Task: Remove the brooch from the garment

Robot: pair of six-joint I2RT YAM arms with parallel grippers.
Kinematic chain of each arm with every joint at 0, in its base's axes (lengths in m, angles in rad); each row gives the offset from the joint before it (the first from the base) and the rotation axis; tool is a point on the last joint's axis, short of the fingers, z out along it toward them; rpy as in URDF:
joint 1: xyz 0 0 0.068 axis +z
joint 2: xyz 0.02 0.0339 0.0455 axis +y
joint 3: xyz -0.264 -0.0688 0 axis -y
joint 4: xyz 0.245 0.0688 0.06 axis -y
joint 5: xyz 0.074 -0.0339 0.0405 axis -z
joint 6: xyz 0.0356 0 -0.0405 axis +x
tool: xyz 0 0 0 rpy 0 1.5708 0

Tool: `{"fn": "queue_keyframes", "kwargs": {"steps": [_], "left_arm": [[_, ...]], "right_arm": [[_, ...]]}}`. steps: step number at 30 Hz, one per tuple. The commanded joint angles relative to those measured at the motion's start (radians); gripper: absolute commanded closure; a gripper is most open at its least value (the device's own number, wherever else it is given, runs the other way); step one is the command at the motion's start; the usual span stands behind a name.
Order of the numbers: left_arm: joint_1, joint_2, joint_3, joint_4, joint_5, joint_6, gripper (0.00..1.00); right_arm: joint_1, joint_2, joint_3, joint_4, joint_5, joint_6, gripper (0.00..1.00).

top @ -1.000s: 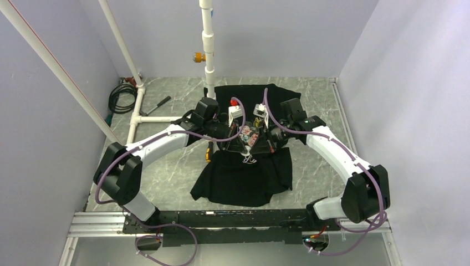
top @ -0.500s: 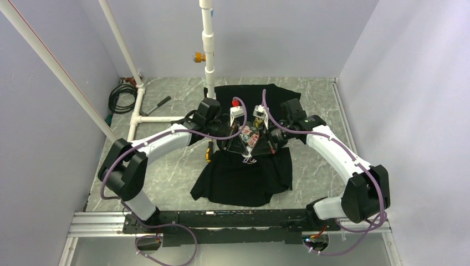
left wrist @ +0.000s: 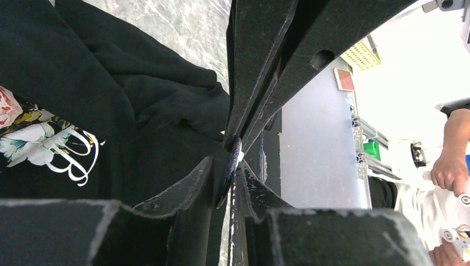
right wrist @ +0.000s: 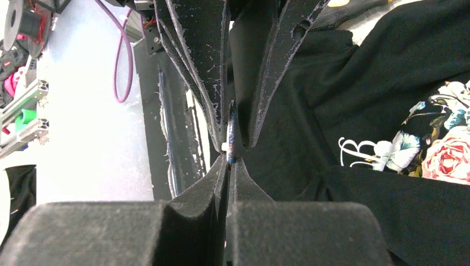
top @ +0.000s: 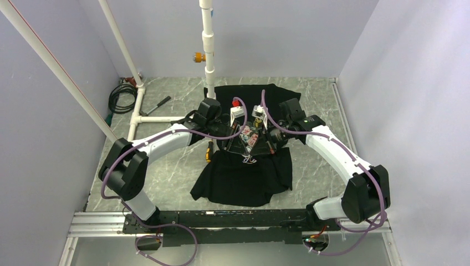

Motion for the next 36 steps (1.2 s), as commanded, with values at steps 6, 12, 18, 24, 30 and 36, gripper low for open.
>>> {"fn": "queue_keyframes", "kwargs": {"steps": [6, 12, 18, 24, 30, 36], "left_arm": [[0.013, -0.046, -0.026, 0.126, -0.046, -0.030, 0.69], [0.021, -0.130, -0.067, 0.178, -0.033, -0.006, 0.60], [0.021, -0.208, -0.094, 0.170, -0.060, 0.043, 0.50], [0.021, -0.231, -0.088, 0.079, -0.092, 0.130, 0.55], [0.021, -0.225, -0.094, 0.091, -0.088, 0.121, 0.66], [0.021, -0.218, -0.089, 0.085, -0.080, 0.122, 0.79]], "right_arm": [[0.014, -0.037, 0.044, 0.059, -0.123, -0.021, 1.00], [-0.001, -0.038, 0.018, 0.055, -0.109, -0.036, 1.00], [-0.008, -0.043, -0.010, 0.079, -0.118, -0.021, 1.00], [-0.008, -0.051, -0.015, 0.096, -0.143, -0.002, 1.00], [-0.009, -0.056, -0.013, 0.083, -0.156, -0.009, 1.00], [-0.009, -0.059, -0.014, 0.078, -0.147, -0.015, 1.00]]}}
